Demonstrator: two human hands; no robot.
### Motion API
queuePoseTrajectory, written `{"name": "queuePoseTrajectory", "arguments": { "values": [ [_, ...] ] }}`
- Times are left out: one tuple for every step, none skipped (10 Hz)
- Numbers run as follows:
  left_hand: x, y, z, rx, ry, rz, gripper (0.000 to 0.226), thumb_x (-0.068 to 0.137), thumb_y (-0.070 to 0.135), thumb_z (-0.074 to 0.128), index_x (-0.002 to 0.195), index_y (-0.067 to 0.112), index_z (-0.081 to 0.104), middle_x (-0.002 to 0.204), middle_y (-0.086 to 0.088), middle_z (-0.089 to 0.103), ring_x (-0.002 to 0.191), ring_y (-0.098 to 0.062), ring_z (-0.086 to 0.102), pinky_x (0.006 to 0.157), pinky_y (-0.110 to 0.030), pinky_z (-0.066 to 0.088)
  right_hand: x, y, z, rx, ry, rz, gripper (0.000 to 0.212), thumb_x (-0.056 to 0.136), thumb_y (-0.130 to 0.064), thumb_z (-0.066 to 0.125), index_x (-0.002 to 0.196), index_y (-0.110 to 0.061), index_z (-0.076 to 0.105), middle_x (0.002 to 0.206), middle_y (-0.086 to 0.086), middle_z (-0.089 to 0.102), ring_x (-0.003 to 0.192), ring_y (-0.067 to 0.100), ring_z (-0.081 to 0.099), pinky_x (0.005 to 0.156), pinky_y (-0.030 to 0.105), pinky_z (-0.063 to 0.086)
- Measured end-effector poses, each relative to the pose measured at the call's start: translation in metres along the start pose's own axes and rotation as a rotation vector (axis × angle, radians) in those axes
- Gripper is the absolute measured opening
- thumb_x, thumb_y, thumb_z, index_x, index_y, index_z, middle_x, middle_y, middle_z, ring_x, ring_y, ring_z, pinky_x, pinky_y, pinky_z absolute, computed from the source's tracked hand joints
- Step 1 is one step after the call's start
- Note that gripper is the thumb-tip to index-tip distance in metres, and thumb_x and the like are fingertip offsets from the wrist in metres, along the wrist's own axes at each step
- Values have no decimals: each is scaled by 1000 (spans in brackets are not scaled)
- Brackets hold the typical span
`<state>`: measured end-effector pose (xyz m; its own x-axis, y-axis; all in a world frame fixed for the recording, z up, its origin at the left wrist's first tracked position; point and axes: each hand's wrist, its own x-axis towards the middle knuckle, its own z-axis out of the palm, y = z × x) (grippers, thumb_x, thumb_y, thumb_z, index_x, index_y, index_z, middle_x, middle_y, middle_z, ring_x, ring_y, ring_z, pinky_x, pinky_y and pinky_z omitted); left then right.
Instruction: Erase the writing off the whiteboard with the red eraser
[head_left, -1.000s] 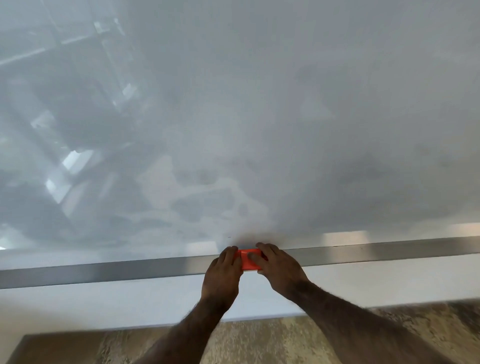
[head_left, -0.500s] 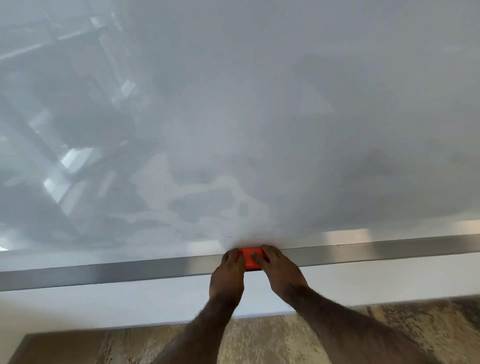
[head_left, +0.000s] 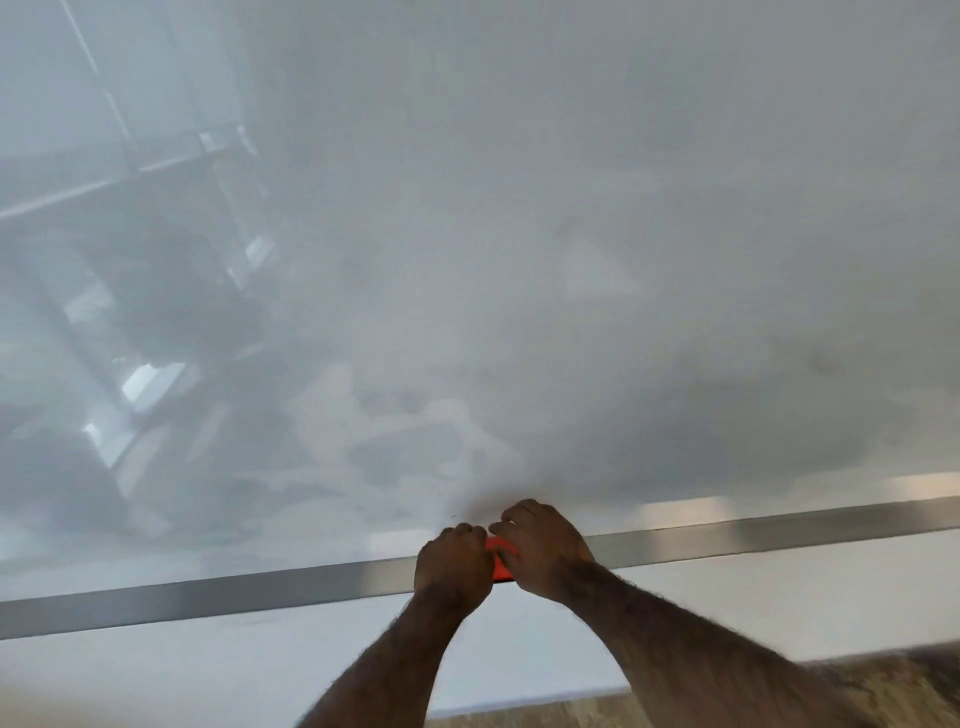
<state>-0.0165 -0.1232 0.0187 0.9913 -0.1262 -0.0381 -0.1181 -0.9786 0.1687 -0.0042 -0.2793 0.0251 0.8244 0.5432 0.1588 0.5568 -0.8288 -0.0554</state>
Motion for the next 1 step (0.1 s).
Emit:
{"name": "queuePoseTrajectory", "arguments": {
  "values": [
    [6,7,-29,18,131,24,23,94,28,39,92,20,60,99,2,63,95,-23,63,70,-30,39,9,0,-21,66,162,-16,21,91,-26,54,90,-17,73,89,1,69,91,23,61,75,35,50]
  ]
}}
